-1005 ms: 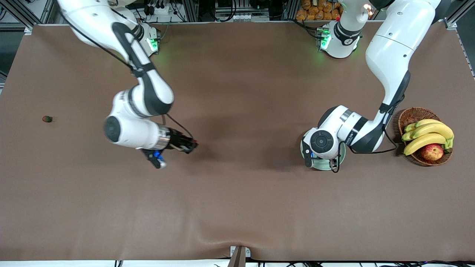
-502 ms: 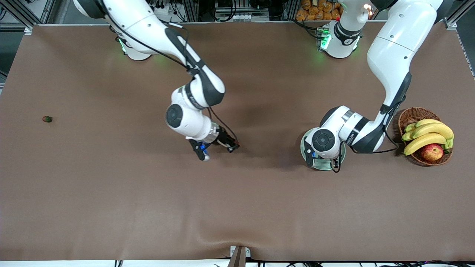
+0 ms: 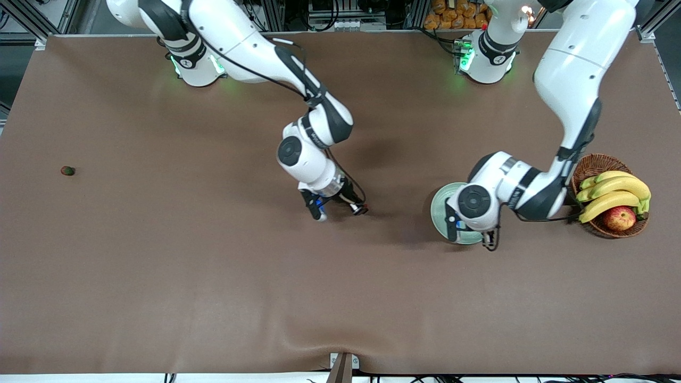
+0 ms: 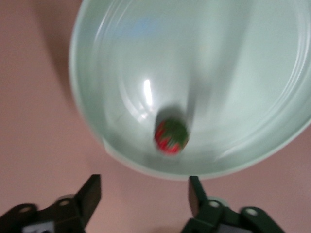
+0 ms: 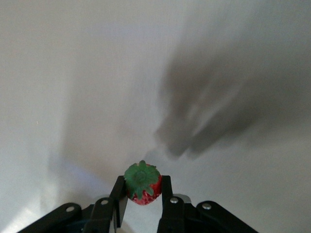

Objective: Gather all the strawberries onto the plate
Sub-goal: 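Carry the second strawberry with the right gripper toward the table middle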

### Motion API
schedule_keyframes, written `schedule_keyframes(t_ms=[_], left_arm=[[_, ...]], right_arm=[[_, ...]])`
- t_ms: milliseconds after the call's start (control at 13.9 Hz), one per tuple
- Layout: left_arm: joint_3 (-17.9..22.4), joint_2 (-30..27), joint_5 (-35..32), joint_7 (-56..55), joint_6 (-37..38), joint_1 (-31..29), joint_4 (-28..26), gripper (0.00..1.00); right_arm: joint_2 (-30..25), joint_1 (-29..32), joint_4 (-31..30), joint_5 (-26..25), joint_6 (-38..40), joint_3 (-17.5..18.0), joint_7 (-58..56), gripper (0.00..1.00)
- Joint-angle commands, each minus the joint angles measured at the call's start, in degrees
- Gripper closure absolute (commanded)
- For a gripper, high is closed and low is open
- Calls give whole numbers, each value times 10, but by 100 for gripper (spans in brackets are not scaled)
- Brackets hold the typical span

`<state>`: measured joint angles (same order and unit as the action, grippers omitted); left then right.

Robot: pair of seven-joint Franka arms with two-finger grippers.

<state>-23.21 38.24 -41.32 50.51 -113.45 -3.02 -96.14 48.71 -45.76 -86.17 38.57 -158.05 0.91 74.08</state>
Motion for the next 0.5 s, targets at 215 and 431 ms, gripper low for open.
schedule_keyframes(t_ms=[215, 431], left_arm=[[-11, -39, 107, 33, 0, -8, 61, 0], [-11, -34, 184, 28, 12, -1, 95, 0]], right_arm=[[33, -33, 52, -1, -9, -13, 22, 0], [24, -23, 47, -44, 0, -16, 19, 0]])
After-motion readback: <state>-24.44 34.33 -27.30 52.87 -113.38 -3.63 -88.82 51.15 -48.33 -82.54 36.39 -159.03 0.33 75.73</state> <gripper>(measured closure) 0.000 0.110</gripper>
